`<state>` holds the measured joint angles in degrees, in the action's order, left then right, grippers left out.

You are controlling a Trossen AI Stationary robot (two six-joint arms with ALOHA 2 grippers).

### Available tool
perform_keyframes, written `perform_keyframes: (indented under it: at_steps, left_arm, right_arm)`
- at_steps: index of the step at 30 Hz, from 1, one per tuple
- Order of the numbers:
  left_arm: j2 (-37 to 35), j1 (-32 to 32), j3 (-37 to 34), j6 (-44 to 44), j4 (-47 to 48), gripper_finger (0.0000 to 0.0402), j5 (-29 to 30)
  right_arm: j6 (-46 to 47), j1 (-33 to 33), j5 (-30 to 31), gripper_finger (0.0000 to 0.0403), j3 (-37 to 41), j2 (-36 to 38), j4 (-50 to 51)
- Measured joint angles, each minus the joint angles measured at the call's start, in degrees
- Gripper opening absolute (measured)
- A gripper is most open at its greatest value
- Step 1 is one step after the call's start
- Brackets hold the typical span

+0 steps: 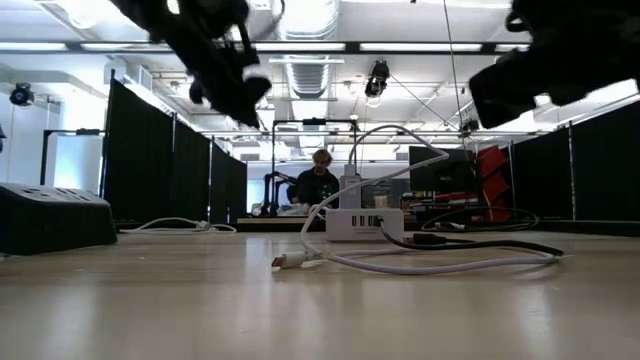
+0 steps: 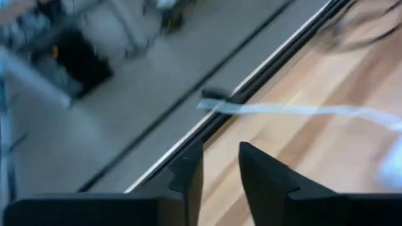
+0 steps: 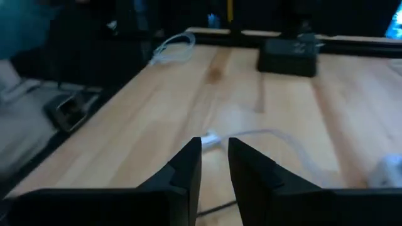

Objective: Insert USB
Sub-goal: Insert the white charger cable into the bottom black outlet extension

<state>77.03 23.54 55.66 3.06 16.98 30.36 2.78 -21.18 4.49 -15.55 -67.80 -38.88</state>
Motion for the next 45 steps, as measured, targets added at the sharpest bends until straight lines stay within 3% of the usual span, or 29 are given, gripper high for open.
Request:
perform_keyframes:
  at_steps: [4,10,14,20,28,35,39,42,45]
  left_arm:
    - [7.33,7.73,2.93,-3.48,0.12,0.0152,-4.70]
    - [19.04,12.67,6.27,-9.92,1.62,0.0206,-6.08]
    - [26.69,15.57,9.84,-10.95,4.86,0.0226,-6.05]
    - [36.55,19.63,16.59,-9.11,9.13,0.0230,-6.42]
    - [42.57,22.39,22.09,-5.19,14.84,0.0176,-7.48]
    - [41.64,21.06,22.16,-5.62,17.98,0.0050,-8.72]
    - [39.80,19.49,21.74,-4.54,18.12,0.0047,-8.86]
    - [36.97,16.90,20.85,-2.48,31.13,0.0017,-16.01]
    - [35.39,15.03,20.79,-1.87,31.97,0.0004,-16.41]
  right_arm:
    - [-3.35,-2.75,0.97,0.0055,0.93,-0.23,0.50]
    - [-4.40,-5.56,10.35,0.0043,0.88,-0.12,7.12]
    - [-0.73,-6.11,11.89,0.0039,0.90,-0.12,13.31]
    - [-1.31,-6.09,12.09,0.0045,0.68,0.32,14.87]
    - [-1.40,-6.09,12.09,0.0055,-2.23,3.67,21.79]
    - [-0.19,-6.33,12.07,0.0059,-2.95,4.13,23.24]
    - [1.64,-6.46,12.05,0.0052,-2.95,4.14,23.64]
    - [2.63,-6.79,12.05,0.0046,-2.97,4.23,23.80]
    - [2.42,-7.32,11.82,0.0043,-3.03,4.41,23.68]
